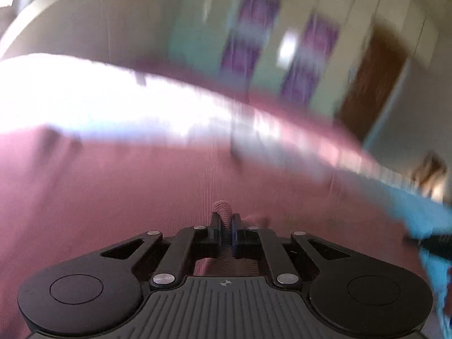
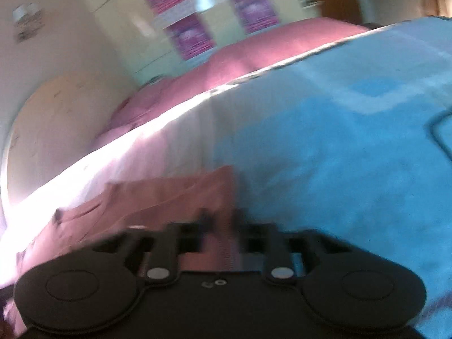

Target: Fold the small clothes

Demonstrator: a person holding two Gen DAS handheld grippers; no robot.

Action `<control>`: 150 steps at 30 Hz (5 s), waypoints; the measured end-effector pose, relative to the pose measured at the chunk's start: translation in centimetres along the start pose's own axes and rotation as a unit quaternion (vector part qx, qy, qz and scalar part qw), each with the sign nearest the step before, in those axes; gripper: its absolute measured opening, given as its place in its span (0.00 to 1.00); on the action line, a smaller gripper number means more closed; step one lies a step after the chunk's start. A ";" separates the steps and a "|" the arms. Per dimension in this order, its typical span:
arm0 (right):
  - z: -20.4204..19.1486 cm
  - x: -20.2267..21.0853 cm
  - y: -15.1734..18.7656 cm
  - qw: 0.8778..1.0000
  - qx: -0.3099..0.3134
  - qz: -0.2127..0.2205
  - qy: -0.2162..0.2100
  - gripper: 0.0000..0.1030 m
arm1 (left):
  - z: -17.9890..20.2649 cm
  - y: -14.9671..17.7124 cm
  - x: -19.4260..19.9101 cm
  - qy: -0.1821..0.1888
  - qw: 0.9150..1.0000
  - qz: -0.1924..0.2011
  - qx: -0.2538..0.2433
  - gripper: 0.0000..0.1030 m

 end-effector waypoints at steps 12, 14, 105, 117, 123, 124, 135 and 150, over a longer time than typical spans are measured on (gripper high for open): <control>-1.9 2.8 0.5 0.992 0.099 0.032 0.075 0.19 | 1.1 0.4 2.0 -0.043 0.999 -0.005 -0.023 0.38; -4.1 2.5 2.4 0.990 0.127 0.013 0.060 0.20 | 5.9 2.2 1.9 0.011 0.997 -0.033 -0.066 0.38; -11.1 7.9 5.7 0.984 0.103 0.049 0.139 0.36 | -10.9 -6.3 3.3 -0.036 0.999 0.009 -0.013 0.10; -10.6 8.7 6.7 0.993 0.079 0.016 0.088 0.39 | 9.2 2.8 -1.4 0.029 0.978 -0.114 -0.169 0.08; -11.7 7.9 7.7 0.998 0.058 -0.010 0.040 0.46 | 10.6 3.4 2.4 0.055 0.979 -0.067 -0.186 0.71; -12.1 7.7 7.9 0.998 0.053 -0.015 0.024 0.46 | 9.6 2.9 3.5 0.046 0.980 -0.056 -0.185 0.71; -18.9 2.2 11.5 0.985 -0.005 -0.113 -0.127 0.40 | -10.0 3.5 11.9 -0.132 0.985 -0.057 -0.098 0.70; -21.0 -0.6 11.5 0.991 -0.024 -0.097 -0.090 0.06 | -14.5 3.2 7.6 -0.132 0.989 -0.059 -0.043 0.64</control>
Point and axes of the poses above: each gripper's, at about its wrist camera, not at the fingertips, and x roughly against the way its jaws point, z to its right, y to its underside, the point moved 8 cm from there along -x, roughly the way its jaws point, and after that the axes turned 2 degrees about -y, right-handed, at the moved point
